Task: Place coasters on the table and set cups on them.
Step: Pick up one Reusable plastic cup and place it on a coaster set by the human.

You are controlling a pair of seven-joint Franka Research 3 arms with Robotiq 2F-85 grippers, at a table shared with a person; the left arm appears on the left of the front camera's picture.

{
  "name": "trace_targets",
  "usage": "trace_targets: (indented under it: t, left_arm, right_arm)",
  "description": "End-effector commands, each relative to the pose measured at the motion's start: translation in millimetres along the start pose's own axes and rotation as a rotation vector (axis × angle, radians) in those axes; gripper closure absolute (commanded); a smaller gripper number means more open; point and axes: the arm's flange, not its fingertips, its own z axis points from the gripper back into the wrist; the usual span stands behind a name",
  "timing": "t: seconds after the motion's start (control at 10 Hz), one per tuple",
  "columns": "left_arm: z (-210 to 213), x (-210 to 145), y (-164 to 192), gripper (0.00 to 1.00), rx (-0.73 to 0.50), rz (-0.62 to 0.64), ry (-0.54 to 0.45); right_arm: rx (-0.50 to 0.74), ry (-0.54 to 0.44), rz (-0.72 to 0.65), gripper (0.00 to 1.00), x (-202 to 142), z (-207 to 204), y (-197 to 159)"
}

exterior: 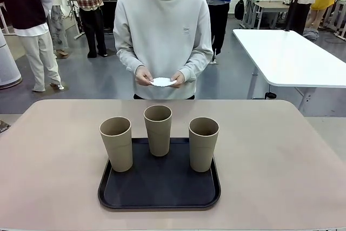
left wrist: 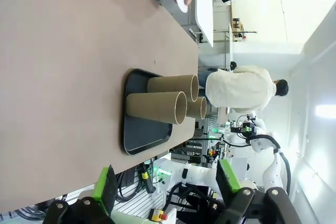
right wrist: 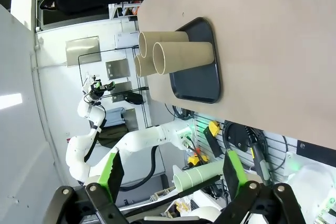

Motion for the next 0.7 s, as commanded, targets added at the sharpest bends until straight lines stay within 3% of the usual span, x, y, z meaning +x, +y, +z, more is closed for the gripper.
trace_targets:
  t: [0.0,0.6]
  left_arm:
    - [-0.2,-0.5,0.1,0.00,-0.015,-0.001,-0.004]
    - [-0.2,-0.5,0.1,0.00,-0.015,-0.001,-0.004]
  right_arm:
    - [0.009,-0.005,0.009,0.00,3.0,0.1,-0.8]
    - [0.009,-0.005,0.009,0.00,3.0,0.1,-0.8]
